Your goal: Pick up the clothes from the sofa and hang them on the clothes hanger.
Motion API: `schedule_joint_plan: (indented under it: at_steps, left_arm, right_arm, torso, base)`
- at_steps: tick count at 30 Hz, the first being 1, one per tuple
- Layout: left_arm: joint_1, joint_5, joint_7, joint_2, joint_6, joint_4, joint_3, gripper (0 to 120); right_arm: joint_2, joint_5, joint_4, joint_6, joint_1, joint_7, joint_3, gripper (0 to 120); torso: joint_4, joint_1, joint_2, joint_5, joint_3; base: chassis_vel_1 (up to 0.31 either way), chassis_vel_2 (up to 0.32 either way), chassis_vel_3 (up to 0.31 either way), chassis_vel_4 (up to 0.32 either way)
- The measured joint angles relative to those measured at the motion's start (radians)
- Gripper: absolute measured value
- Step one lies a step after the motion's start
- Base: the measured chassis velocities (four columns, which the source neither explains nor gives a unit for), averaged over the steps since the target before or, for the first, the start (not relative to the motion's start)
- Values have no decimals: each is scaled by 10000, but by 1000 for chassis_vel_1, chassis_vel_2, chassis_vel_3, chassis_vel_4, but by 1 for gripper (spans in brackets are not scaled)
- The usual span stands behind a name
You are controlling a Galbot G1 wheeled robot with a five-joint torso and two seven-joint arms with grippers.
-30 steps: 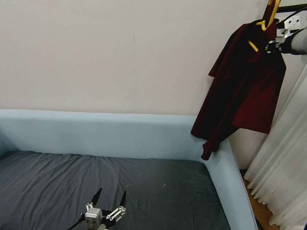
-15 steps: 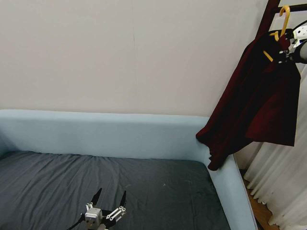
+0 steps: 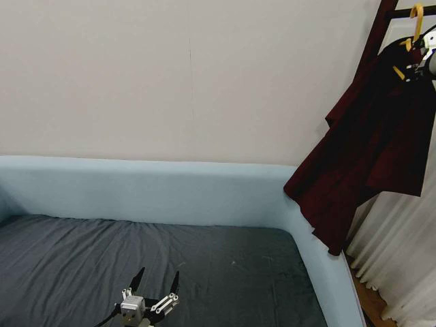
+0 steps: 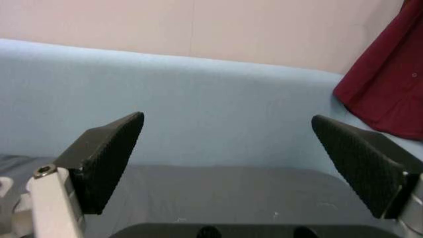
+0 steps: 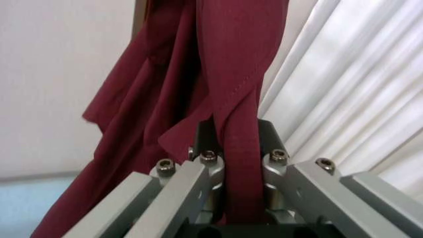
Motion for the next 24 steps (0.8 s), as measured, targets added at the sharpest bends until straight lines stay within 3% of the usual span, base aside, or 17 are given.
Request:
schedule_joint_plan:
  at_steps: [12,15,20,24]
  left_arm:
    - [0,0,0,0,0,0,0,100]
    - [0,0,0,0,0,0,-1,100]
    - [0,0,0,0,0,0,0,100]
    - [0,0,0,0,0,0,0,100]
  right_arm:
    - [1453,-1314,-2903,-4,-766,-1202,1148,3]
    - [2153,-1911,-4167,-5,-1065,-1585,2144,3]
    - [2423,-2079,-4518,-6,-1282,-1699,2611,3]
    - [3060,-2089,-5237,-6,-1649,-1470,3478,3]
  torso:
    - [0,0,0,5,1]
    - [1,0,0,0,1]
    - [-2,0,0,2,1]
    - [3,0,0,-1,1]
  base:
    - [0,0,0,0]
    - [0,0,0,0]
    - [0,0,0,0]
    - [0,0,0,0]
